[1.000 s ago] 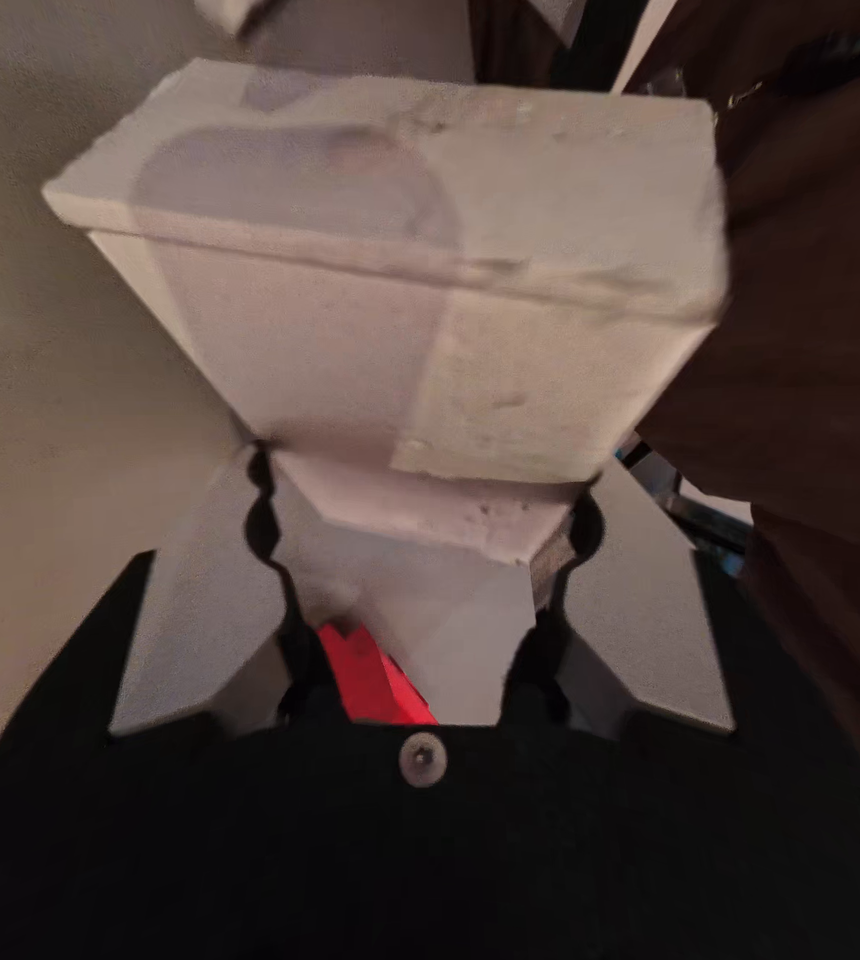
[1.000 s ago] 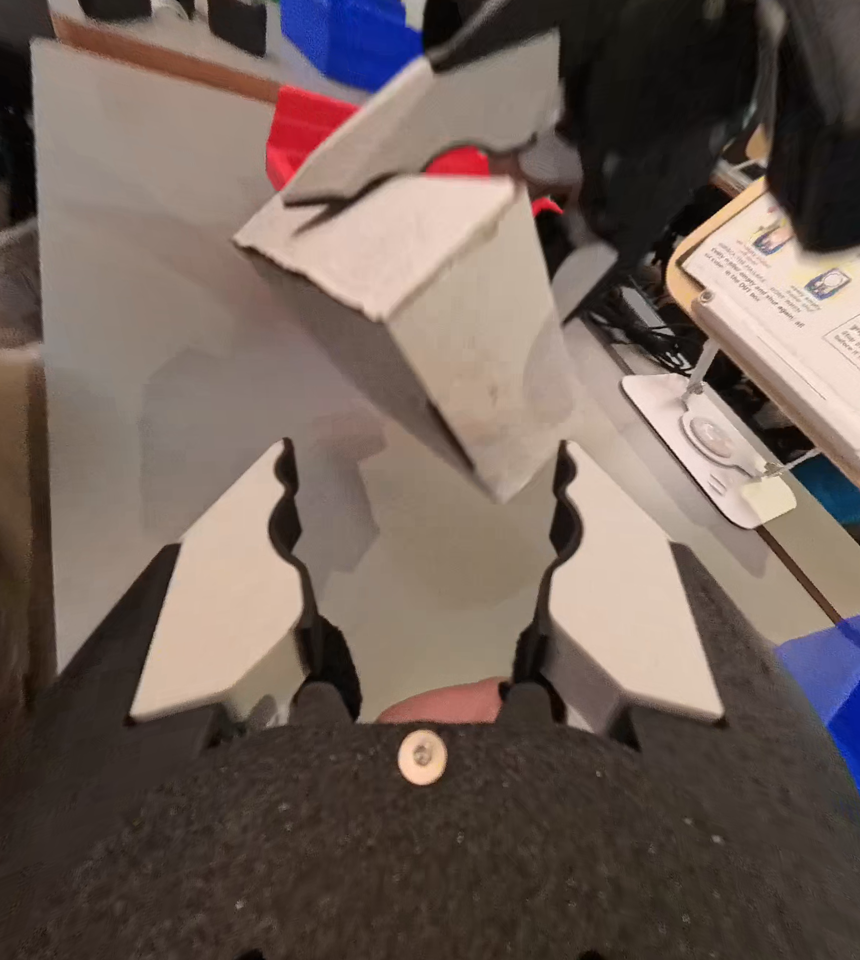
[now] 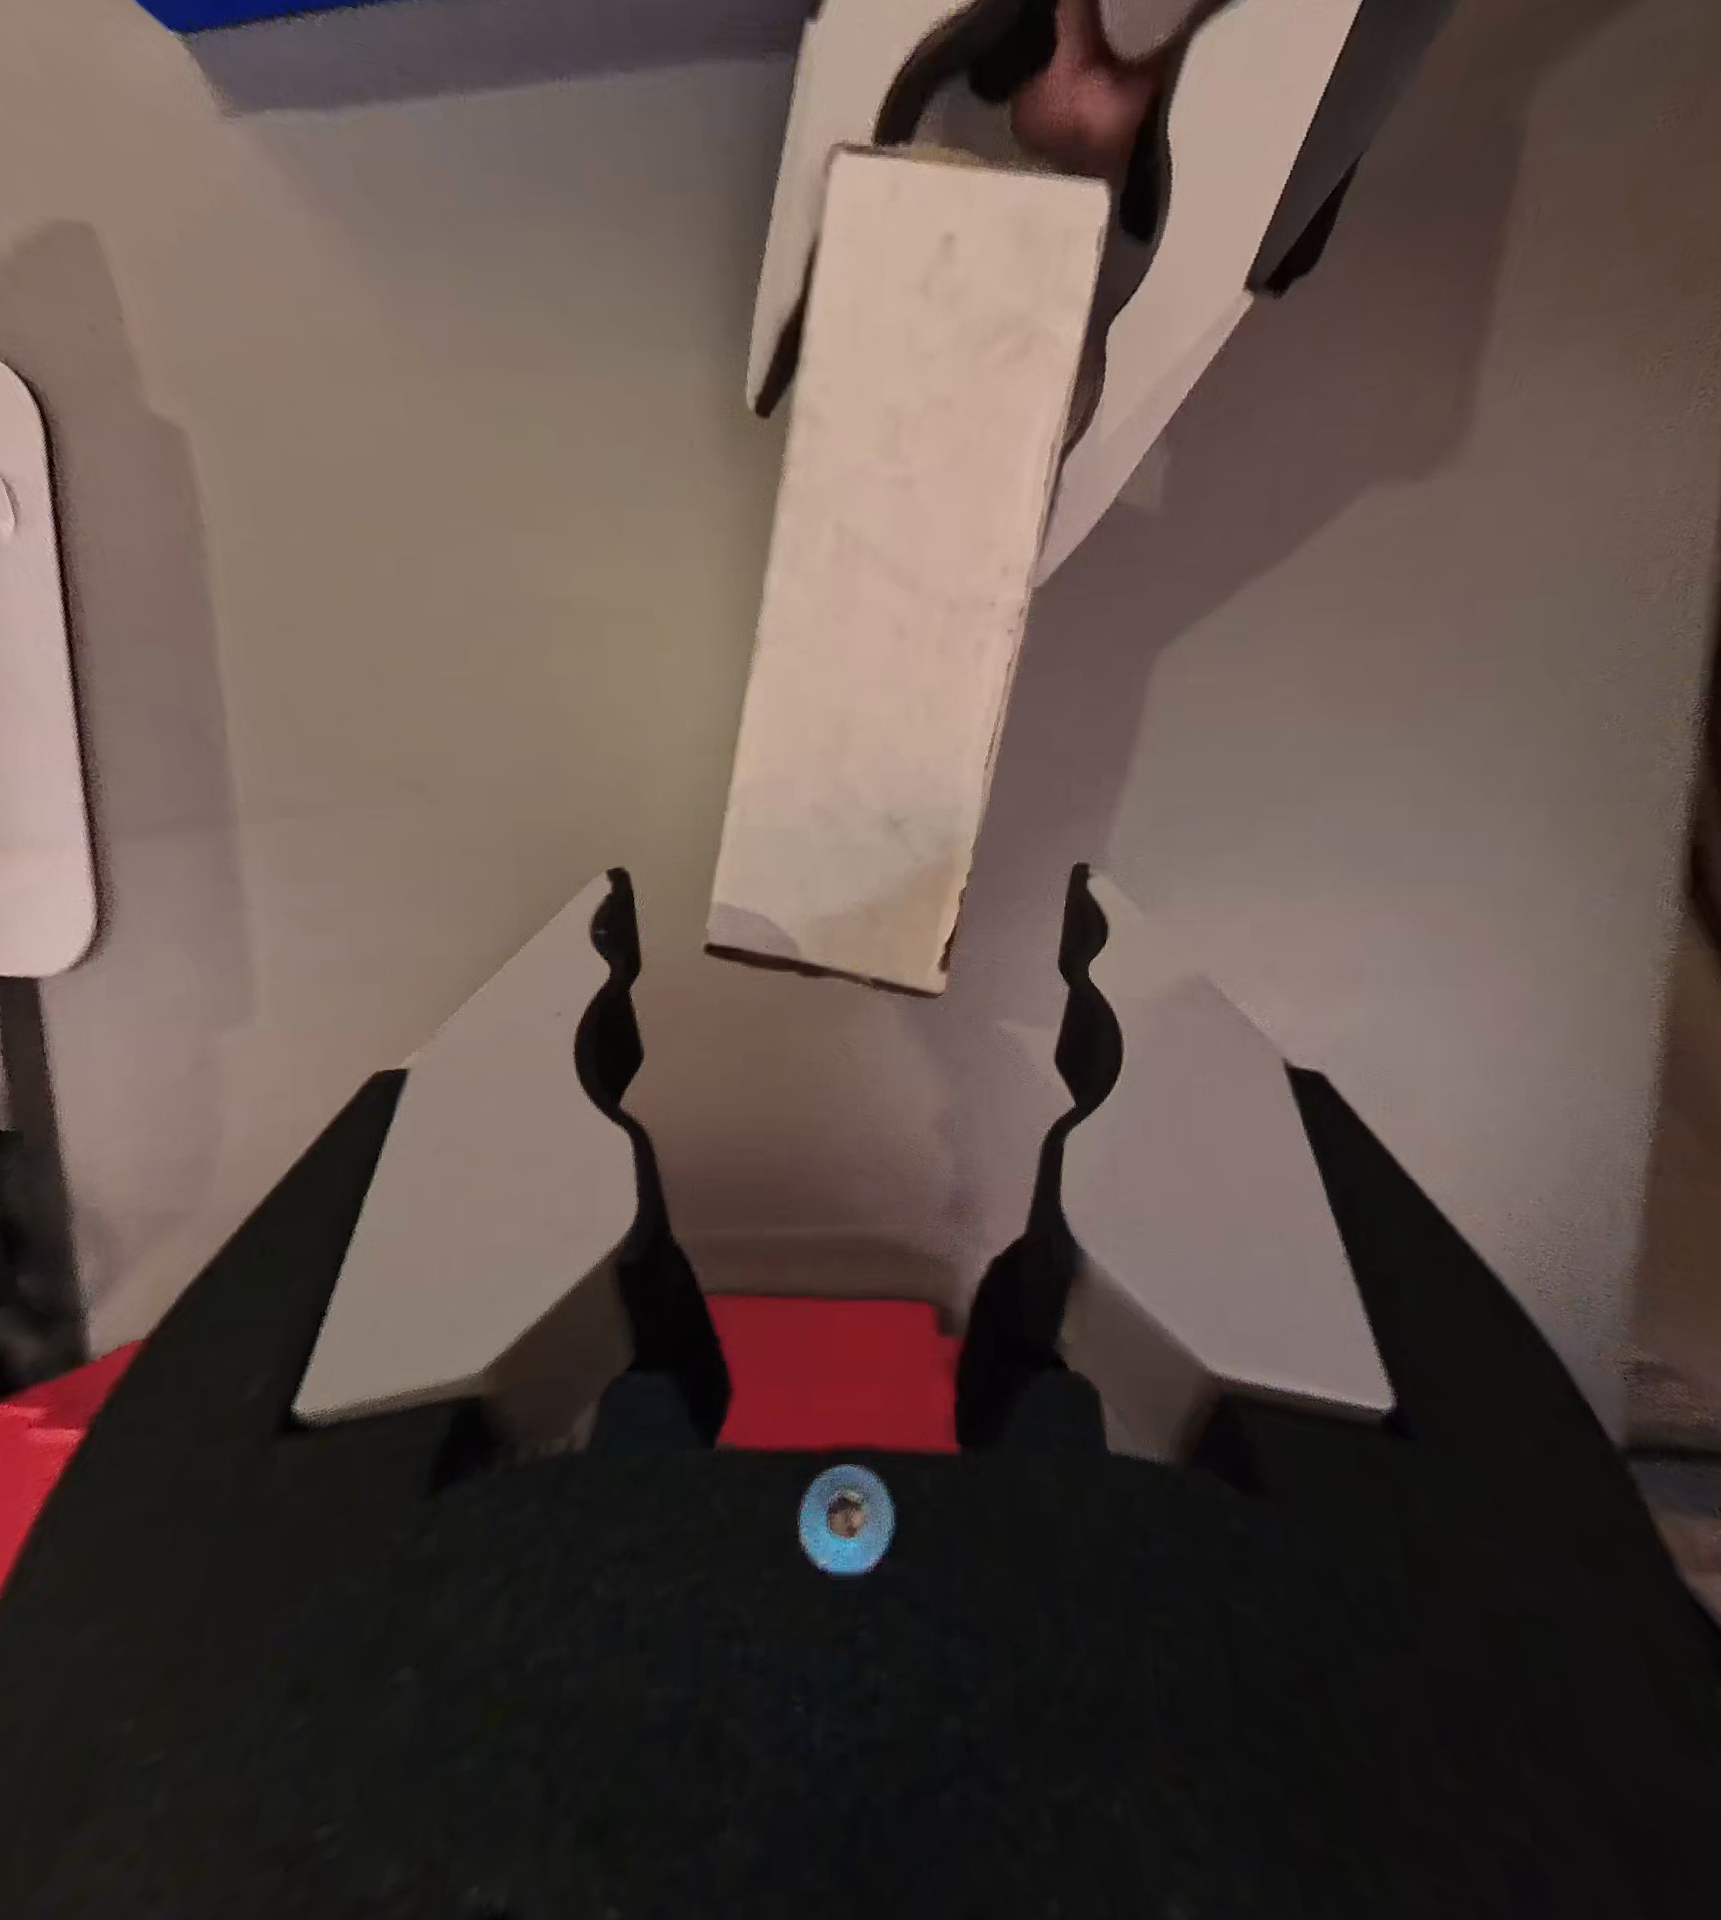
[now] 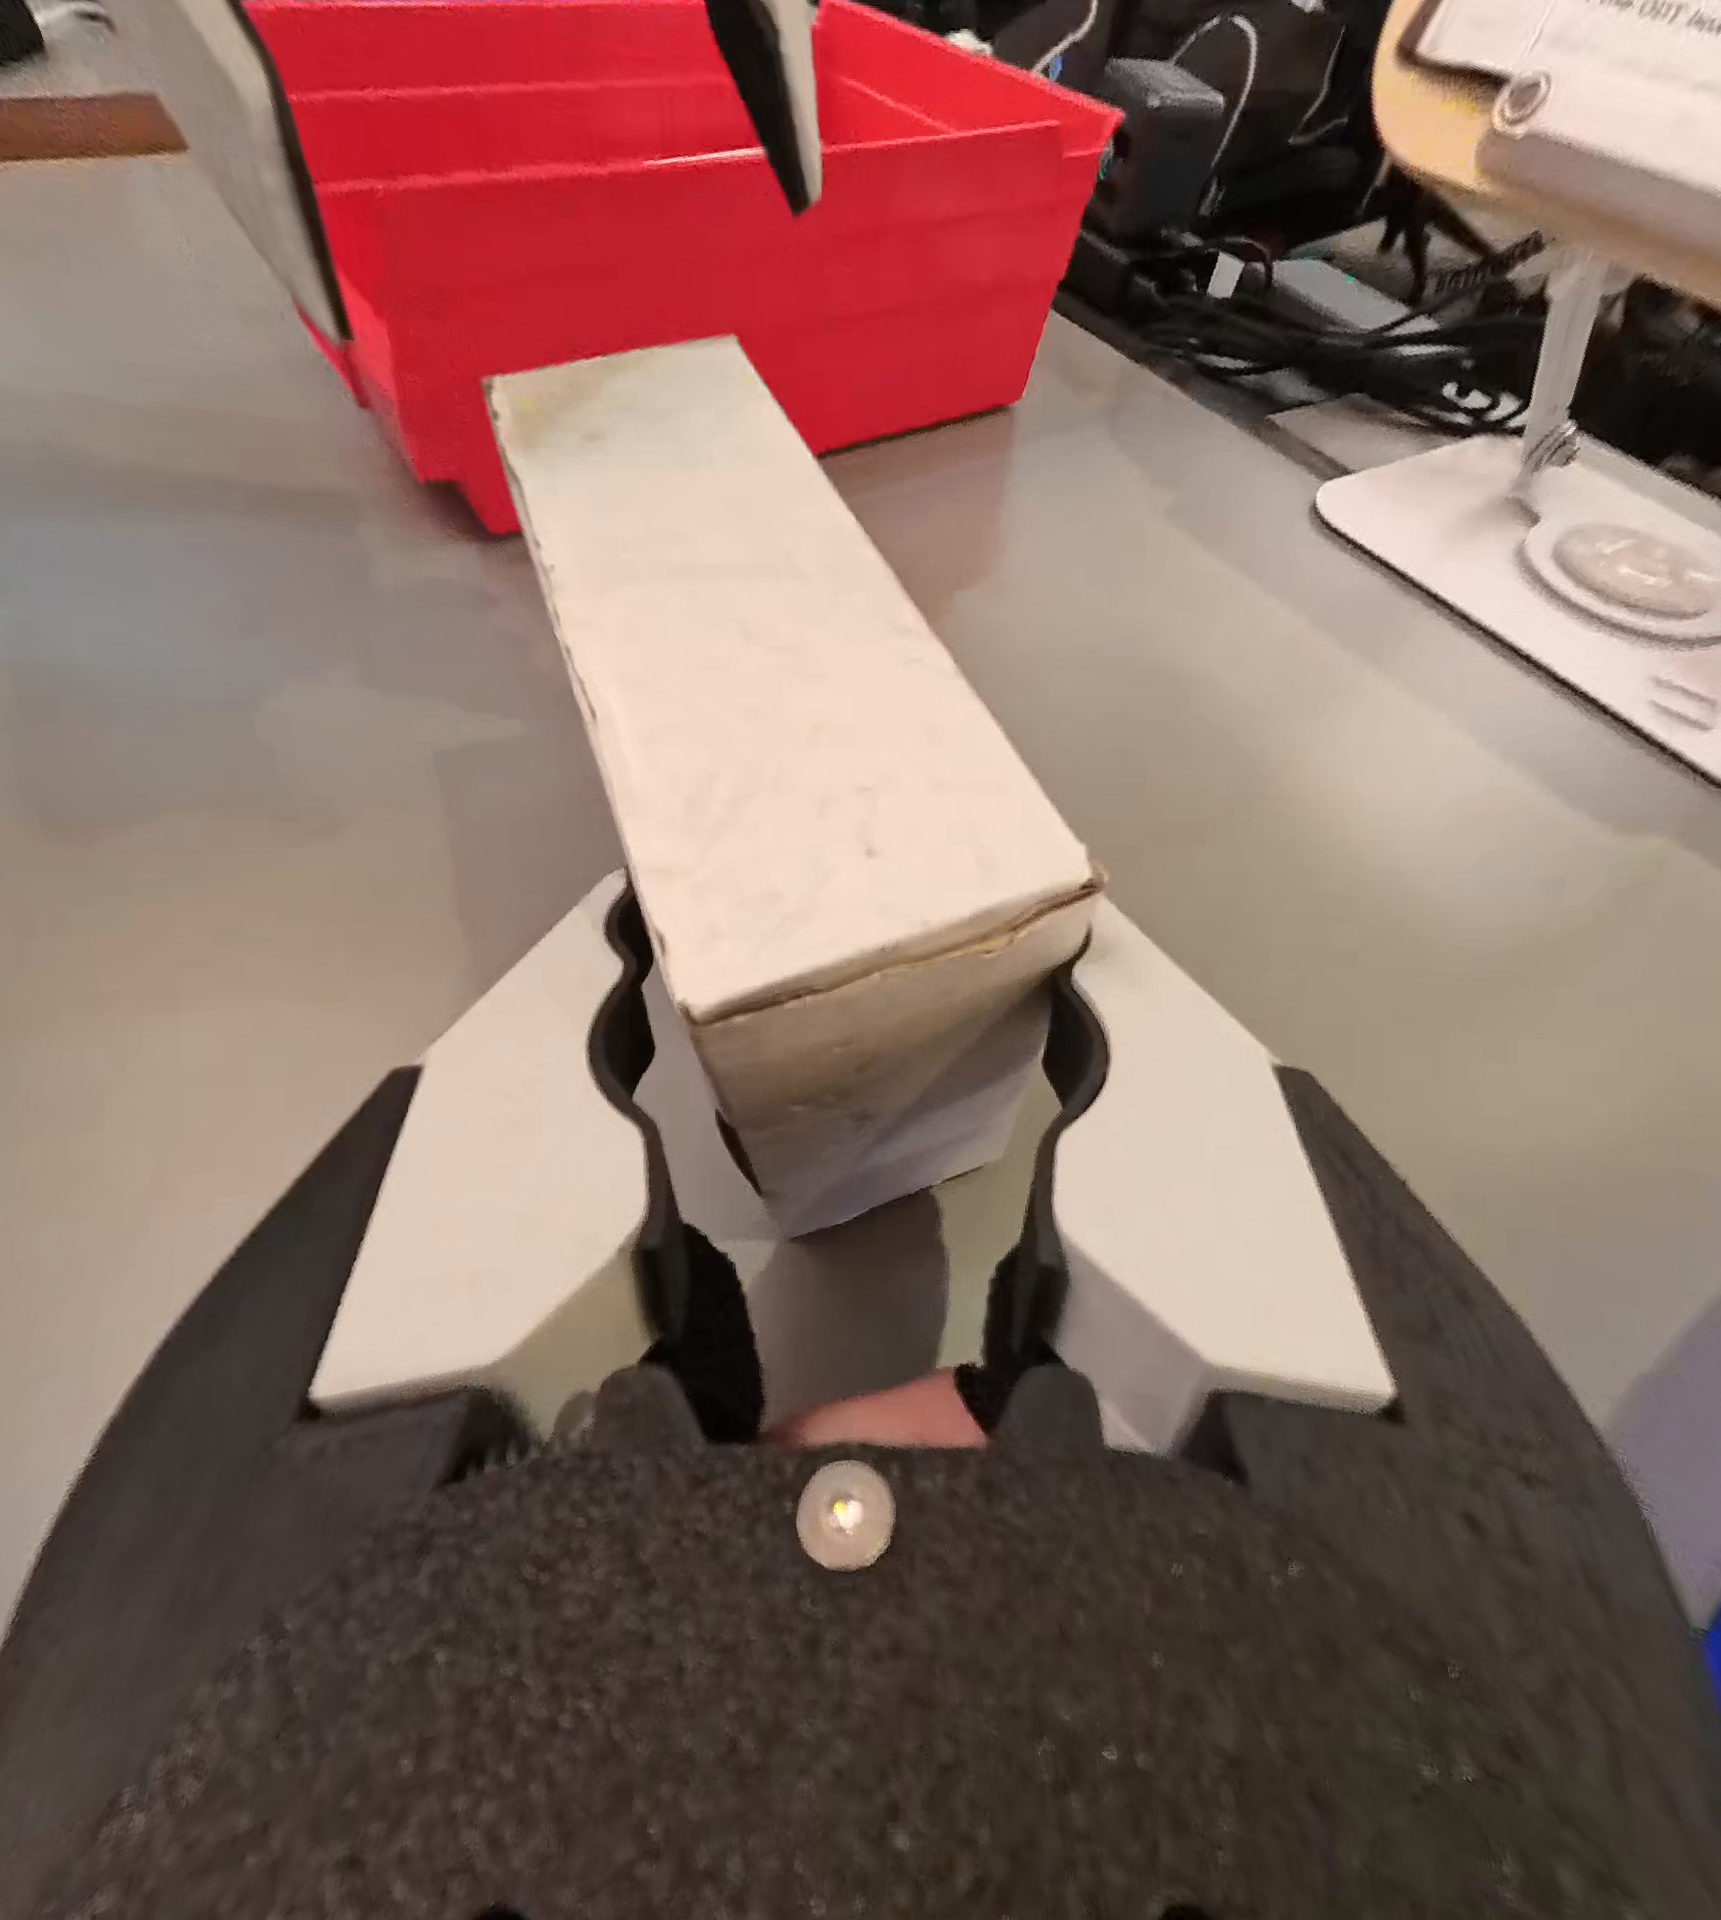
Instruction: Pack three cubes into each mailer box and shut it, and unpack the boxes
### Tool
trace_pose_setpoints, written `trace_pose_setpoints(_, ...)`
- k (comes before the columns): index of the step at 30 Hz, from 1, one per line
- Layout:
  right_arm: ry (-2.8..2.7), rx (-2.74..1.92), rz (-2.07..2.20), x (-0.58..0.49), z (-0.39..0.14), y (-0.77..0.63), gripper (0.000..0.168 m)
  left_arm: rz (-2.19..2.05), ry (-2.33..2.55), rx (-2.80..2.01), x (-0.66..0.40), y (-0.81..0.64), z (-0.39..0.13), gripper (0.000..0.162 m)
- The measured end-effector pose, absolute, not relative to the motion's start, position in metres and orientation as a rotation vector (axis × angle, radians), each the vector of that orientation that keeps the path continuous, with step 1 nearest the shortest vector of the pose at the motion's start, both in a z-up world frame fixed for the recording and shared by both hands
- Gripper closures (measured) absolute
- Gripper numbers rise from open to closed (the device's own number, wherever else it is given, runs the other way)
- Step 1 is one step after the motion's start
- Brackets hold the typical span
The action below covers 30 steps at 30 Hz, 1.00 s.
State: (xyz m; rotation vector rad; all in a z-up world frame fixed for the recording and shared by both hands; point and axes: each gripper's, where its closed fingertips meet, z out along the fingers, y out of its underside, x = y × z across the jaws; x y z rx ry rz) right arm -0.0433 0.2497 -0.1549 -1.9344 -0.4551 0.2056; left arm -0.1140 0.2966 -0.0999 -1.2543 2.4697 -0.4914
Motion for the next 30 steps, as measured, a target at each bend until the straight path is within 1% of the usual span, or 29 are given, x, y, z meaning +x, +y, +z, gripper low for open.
trace_pose_setpoints(4, -0.394, -1.960, 0.232, -0.042, -0.157, 0.261, 0.091, -0.275, 2.525, -1.103, -0.098, 0.311, -0.121, 0.090)
trace_pose_setpoints(8, -0.401, -1.954, 0.234, -0.043, -0.157, 0.261, 0.093, -0.269, 2.645, -1.093, -0.103, 0.309, -0.132, 0.106)
trace_pose_setpoints(16, -0.447, -1.946, 0.240, -0.047, -0.156, 0.261, 0.094, -0.281, 2.768, -1.118, -0.112, 0.307, -0.129, 0.108)
trace_pose_setpoints(30, -0.457, -1.923, 0.297, -0.048, -0.157, 0.264, 0.095, -0.645, 2.923, -1.422, -0.111, 0.307, -0.121, 0.115)
